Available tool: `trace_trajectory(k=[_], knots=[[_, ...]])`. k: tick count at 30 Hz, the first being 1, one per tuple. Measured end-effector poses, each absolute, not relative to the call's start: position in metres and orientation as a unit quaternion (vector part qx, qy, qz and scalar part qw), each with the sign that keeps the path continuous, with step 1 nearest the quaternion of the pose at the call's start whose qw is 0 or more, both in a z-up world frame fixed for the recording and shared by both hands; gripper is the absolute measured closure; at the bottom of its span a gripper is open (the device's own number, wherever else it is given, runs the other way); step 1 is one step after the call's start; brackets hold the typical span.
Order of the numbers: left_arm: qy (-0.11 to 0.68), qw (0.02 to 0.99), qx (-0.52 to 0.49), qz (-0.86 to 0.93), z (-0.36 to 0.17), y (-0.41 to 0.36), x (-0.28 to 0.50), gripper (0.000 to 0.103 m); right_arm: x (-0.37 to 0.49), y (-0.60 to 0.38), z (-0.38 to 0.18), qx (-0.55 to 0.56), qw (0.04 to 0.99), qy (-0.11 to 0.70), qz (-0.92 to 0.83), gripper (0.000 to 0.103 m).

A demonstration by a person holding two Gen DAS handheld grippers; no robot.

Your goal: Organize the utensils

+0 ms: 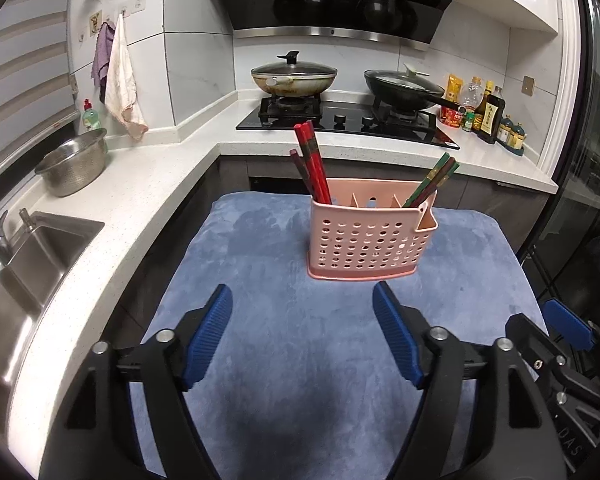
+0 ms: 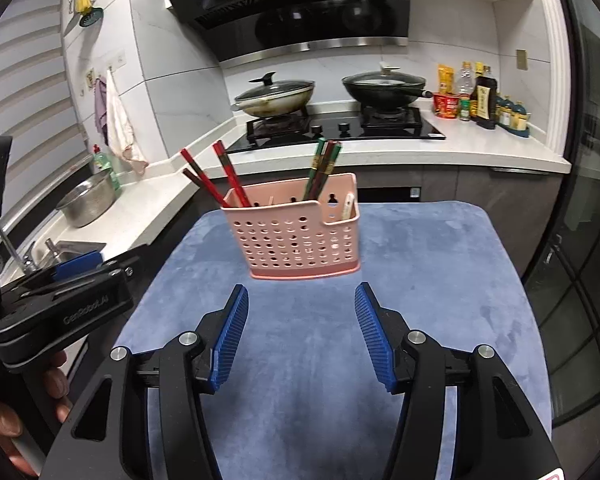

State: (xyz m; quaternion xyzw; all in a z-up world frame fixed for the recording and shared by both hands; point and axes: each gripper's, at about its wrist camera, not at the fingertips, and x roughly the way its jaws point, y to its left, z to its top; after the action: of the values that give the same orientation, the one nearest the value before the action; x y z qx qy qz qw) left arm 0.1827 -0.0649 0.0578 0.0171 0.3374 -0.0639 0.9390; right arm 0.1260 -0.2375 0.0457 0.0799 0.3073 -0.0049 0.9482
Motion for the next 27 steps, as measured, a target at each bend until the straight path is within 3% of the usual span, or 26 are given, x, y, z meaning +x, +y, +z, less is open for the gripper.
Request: trace_trajectory(k=[6,17,19,21,27], knots=[[0.336,0.940,0.025,-0.053,0.055,-0.065,0.176,0.017,0.123,-0.239,0.044,0.069,0.946,0.316,-0.020,0.040],[0.351,0.935,0.029,-0.050,0.045,-0.066,0.172,0.011,0.117,-0.239,0.043,0.048,0.944,0.323,-0.039,0.033],[0.354,0.933,0.029,-0.050,0.043,-0.066,0.171,0.011,0.116,-0.240,0.042,0.047,0.944,0.324,-0.042,0.023],[0.356,0.933,0.029,-0.049,0.042,-0.066,0.171,0.009,0.116,-0.241,0.042,0.051,0.943,0.327,-0.040,0.019],[0.361,0.931,0.029,-0.041,0.039,-0.065,0.172,0.008,0.117,-0.239,0.038,0.046,0.941,0.331,-0.048,0.015]])
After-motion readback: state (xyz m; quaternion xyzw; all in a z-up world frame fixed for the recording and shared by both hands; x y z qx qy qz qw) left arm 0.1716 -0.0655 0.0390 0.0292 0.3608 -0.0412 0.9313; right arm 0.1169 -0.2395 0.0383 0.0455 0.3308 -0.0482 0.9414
